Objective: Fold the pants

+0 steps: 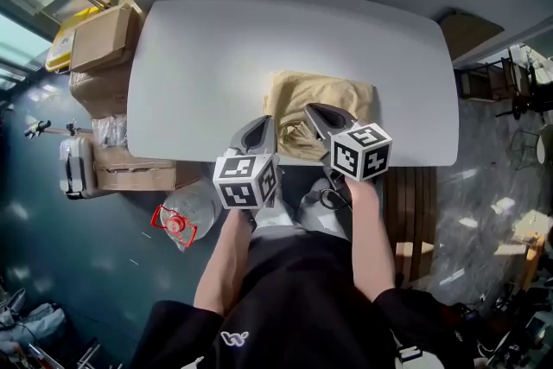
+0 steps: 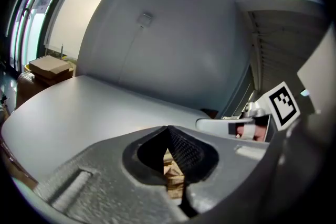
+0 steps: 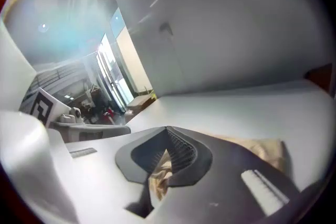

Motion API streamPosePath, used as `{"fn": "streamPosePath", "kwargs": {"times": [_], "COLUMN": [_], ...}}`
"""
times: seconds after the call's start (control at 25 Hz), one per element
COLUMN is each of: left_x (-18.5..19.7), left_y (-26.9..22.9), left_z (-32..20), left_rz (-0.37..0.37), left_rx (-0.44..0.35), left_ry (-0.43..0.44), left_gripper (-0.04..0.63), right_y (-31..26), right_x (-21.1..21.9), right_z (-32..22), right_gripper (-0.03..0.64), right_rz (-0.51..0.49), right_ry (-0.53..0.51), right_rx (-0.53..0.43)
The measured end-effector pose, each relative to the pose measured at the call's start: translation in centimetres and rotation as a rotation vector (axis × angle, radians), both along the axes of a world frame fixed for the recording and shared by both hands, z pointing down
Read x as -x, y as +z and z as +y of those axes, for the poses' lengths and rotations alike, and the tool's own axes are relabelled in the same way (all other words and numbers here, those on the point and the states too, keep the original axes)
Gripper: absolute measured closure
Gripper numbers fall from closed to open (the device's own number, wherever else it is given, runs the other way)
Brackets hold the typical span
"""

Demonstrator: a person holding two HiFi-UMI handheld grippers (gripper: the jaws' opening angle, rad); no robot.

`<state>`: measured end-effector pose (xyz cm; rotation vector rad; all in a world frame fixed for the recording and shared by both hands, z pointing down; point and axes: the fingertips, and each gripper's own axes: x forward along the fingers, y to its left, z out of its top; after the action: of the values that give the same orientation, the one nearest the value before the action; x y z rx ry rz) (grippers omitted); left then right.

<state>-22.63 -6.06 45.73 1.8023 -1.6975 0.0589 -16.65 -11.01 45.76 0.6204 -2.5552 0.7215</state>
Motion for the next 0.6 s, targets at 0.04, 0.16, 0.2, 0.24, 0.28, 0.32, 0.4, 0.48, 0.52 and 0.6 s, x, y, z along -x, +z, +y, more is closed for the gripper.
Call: {"fn": "streamPosePath", "kwargs": {"times": [0.04, 0.16, 0.2, 0.24, 0.28, 0.32, 0.4, 0.48, 0.52, 0.6], "left_x": [-0.4, -2.1, -2.7, -3.2, -3.7, -4.3, -5.3, -6.3, -6.8, -7.5], "left_y": [-0.8, -3.7, -4.8, -5.9, -7.0, -8.0, -10.2, -12.2, -13.2, -14.9], "left_z": [-0.9, -3.3, -4.0, -4.7, -5.2, -5.8, -6.9, -7.9, -8.3, -9.1], "left_rz": [-0.001, -0.007, -0.013, -0.02, -0.027, -0.036, -0.055, -0.077, -0.089, -0.112], "left_rx": [-0.018, -0.087, -0.112, -0.137, -0.161, -0.185, -0.234, -0.281, -0.303, -0.341], "left_ry": [0.014, 0.059, 0.074, 0.089, 0.102, 0.116, 0.143, 0.165, 0.172, 0.179], "left_gripper": [0.592, 0.592, 0.592, 0.592, 0.592, 0.592, 0.592, 0.592, 0.592, 0.592], "right_y": [-2.0, -8.1, -10.1, -11.9, -13.6, -15.1, -17.7, -19.6, -20.4, -21.5], "right_x": [-1.5, -6.6, -8.2, -9.6, -10.7, -11.6, -12.7, -13.4, -13.8, -14.4], "right_z": [-1.4, -4.9, -5.6, -6.1, -6.4, -6.5, -6.5, -6.4, -6.4, -6.7], "right_gripper": [0.614, 0.614, 0.614, 0.614, 0.614, 0.614, 0.614, 0.614, 0.614, 0.614], "right_rz": [-0.011, -0.036, -0.048, -0.061, -0.076, -0.088, -0.113, -0.143, -0.157, -0.175], "right_ry": [0.039, 0.155, 0.191, 0.222, 0.247, 0.265, 0.285, 0.302, 0.311, 0.333], "right_rx": [-0.053, -0.208, -0.253, -0.295, -0.335, -0.374, -0.452, -0.522, -0.551, -0.598]}}
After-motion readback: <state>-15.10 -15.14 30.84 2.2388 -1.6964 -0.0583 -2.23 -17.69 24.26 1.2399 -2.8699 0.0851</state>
